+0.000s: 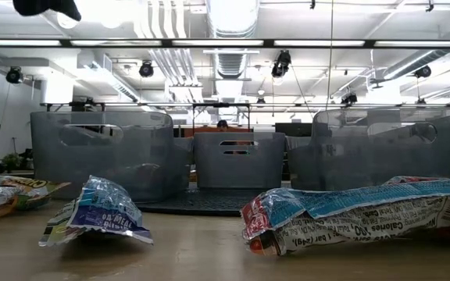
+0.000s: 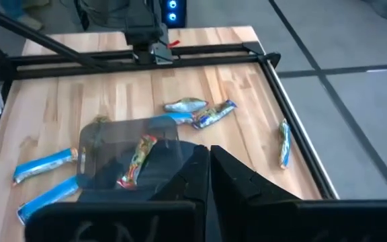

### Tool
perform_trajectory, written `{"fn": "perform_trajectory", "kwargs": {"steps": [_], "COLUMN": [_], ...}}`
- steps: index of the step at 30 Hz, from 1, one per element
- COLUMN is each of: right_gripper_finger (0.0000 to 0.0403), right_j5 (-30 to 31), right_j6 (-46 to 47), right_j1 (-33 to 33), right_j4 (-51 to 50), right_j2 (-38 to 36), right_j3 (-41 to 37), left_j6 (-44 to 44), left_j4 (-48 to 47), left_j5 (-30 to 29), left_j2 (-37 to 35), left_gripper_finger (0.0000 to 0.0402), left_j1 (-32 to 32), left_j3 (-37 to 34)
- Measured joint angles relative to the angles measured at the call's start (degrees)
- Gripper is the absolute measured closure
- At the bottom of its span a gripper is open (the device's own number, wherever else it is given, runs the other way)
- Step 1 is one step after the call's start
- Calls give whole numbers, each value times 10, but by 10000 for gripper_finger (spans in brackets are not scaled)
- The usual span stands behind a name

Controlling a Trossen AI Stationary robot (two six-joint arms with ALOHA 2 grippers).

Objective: Pick and place Granola Bars by type
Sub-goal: Put the red granola bar into the bottom left black bin

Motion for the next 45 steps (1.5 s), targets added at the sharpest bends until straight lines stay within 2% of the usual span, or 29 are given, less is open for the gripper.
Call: {"fn": "perform_trajectory", "kwargs": {"steps": [5,16,20,24,28,39,45], "right_gripper_finger": [394,394,394,394,394,394,394], "right_j5": [1,2,2,2,2,2,4], "right_j6": [6,8,14,19,19,26,32], "right_j1": [0,0,0,0,0,0,0], "right_j4": [-9,-22,-23,-24,-24,-27,-39], "right_j2": [0,2,2,2,2,2,2], "right_j3": [0,-3,-3,-3,-3,-3,-3], "left_j6": [-21,-97,-157,-235,-267,-262,-251], "left_j4": [11,11,5,-31,-77,-76,-44], "left_j5": [-1,7,-4,-13,-14,-4,34], "left_j2": [18,67,92,121,150,228,245], "left_gripper_finger": [385,261,235,232,231,231,231], "left_j1": [0,4,12,27,44,89,109], "left_j3": [-18,-11,-11,-11,-11,-17,-89]}}
